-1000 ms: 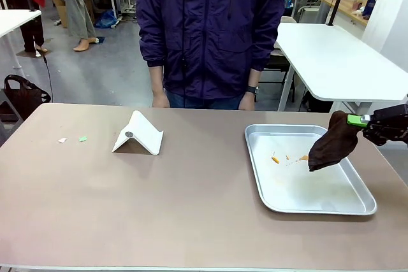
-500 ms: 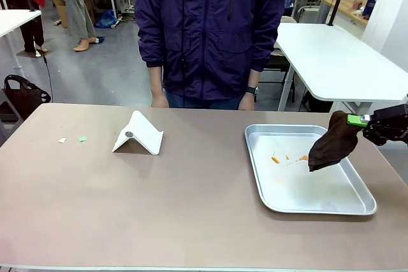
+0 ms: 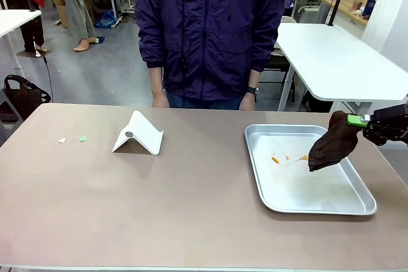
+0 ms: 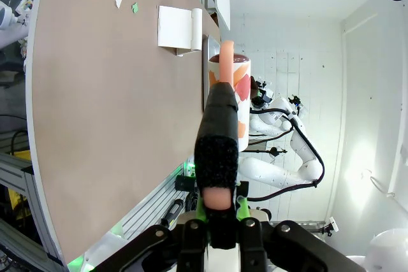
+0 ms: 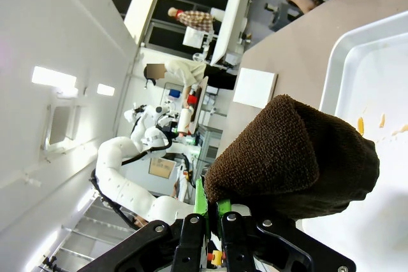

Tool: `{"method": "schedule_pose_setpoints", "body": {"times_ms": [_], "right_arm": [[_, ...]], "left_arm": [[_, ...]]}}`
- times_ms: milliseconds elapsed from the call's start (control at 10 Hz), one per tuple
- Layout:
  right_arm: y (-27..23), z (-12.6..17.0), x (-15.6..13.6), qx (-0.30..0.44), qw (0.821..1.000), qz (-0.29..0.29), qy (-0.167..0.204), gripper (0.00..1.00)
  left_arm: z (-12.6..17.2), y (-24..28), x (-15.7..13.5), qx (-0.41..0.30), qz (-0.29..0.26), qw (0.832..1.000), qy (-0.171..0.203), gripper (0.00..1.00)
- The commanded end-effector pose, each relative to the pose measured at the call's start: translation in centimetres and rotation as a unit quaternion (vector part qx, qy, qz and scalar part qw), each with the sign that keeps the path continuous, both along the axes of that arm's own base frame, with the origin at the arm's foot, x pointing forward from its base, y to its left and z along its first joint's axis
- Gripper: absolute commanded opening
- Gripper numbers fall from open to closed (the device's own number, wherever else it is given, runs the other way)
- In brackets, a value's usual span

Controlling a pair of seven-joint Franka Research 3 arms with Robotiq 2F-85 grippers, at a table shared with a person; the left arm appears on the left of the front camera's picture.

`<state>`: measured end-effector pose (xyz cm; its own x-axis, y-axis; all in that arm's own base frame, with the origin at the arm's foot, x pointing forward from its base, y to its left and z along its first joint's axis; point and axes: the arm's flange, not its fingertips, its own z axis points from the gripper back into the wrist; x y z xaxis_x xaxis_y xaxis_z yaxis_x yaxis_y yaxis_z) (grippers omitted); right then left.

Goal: Clean the surface of the table.
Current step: Clean the area not pointed to by the person.

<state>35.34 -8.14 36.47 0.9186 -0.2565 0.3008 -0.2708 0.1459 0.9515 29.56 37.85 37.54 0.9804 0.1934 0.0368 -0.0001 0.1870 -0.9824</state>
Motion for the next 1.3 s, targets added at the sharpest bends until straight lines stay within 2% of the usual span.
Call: {"method": "schedule_pose_setpoints", "body": {"times_ms": [0, 100, 200, 400, 600, 800, 900, 1100, 1200], "right_arm": [[-0.1, 0.6, -0.2, -0.003, 1.0, 0.001, 0.002, 0.0], [0.0, 0.0, 0.0, 0.0, 1.0, 0.0, 0.0, 0.07], [1.0, 1.8, -0.1, -0.078, 0.997, -0.003, -0.005, 0.07], [2.6, 4.6, 1.4, -0.204, 0.979, -0.011, 0.002, 0.07], [3.3, 5.8, 2.6, -0.278, 0.96, -0.017, 0.014, 0.07], [3.9, 5.8, 4.1, -0.419, 0.905, -0.003, 0.067, 0.07], [4.3, 5.8, 5.0, -0.455, 0.887, 0.016, 0.074, 0.07], [5.0, 4.1, 7.5, -0.521, 0.849, 0.012, 0.084, 0.07], [5.3, 2.6, 8.8, -0.525, 0.848, 0.016, 0.07, 0.07]], "left_arm": [[0.5, -0.2, -0.2, -0.003, 0.005, 1.0, 0.002, 0.18], [0.5, -0.2, -0.2, -0.003, 0.005, 1.0, 0.002, 0.18], [0.5, -0.2, -0.2, -0.003, 0.005, 1.0, 0.002, 0.18], [0.5, -0.2, -0.2, -0.003, 0.005, 1.0, 0.002, 0.18], [0.5, -0.2, -0.2, -0.003, 0.005, 1.0, 0.002, 0.18], [0.5, -0.2, -0.2, -0.003, 0.005, 1.0, 0.002, 0.18], [0.5, -0.2, -0.2, -0.003, 0.005, 1.0, 0.002, 0.18], [0.5, -0.2, -0.2, -0.003, 0.005, 1.0, 0.002, 0.18], [0.5, -0.2, -0.2, -0.003, 0.005, 1.0, 0.002, 0.18]]}}
